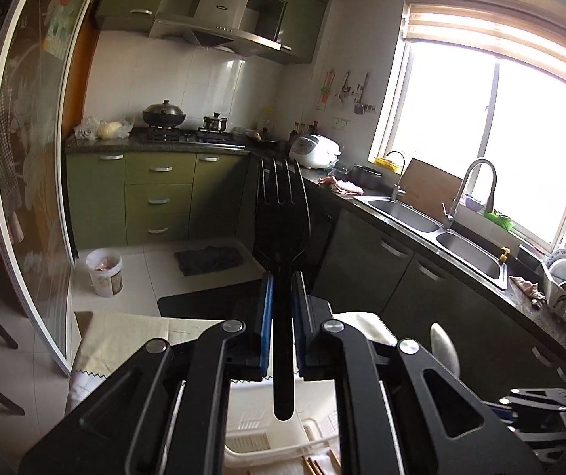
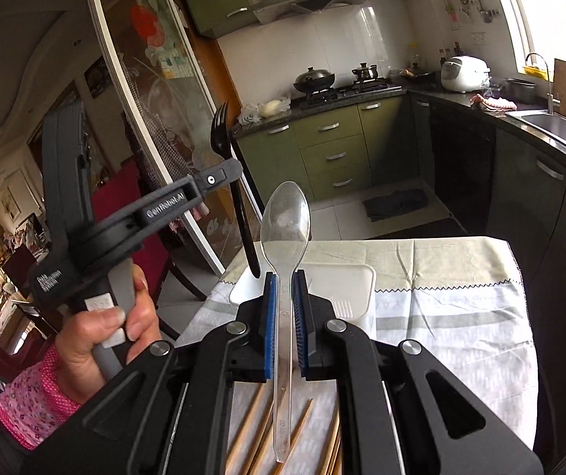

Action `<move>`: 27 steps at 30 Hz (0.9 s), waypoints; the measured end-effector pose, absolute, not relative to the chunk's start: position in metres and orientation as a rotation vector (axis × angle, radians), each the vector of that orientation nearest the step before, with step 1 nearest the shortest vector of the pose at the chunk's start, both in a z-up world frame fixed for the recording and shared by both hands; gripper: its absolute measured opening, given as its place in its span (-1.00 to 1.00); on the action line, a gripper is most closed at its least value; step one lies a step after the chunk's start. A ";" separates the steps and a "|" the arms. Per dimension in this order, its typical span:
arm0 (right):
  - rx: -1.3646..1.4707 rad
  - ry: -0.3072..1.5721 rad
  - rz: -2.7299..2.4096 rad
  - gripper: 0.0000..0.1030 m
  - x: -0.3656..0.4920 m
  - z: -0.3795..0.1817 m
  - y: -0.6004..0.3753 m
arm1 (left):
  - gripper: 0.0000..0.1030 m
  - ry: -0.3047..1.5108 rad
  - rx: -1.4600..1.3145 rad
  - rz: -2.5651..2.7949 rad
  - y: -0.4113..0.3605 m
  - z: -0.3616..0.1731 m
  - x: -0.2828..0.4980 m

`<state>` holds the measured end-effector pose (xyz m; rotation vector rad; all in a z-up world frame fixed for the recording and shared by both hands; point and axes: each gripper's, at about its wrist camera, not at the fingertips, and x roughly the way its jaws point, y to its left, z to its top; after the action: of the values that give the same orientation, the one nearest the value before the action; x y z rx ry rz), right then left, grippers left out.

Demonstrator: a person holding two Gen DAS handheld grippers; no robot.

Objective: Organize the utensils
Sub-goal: 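Lift fork and spoon into the white holder and open both tools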

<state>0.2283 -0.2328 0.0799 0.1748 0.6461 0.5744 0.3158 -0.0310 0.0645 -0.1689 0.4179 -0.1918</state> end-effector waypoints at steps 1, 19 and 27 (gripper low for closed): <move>0.178 0.639 0.572 -0.82 0.232 0.082 -0.234 | -0.82 0.420 -0.158 -0.187 -0.033 0.059 0.319; 0.175 0.390 0.460 -0.81 0.302 0.114 -0.214 | -0.73 0.592 -0.154 -0.176 -0.015 0.003 0.306; 0.125 0.375 0.429 -0.81 0.322 0.068 -0.206 | -0.66 0.637 -0.165 -0.183 -0.003 -0.001 0.277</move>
<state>0.3221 -0.2059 0.0679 0.1254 0.3745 0.4290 0.2774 -0.0033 -0.0011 -0.1646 0.6371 -0.1831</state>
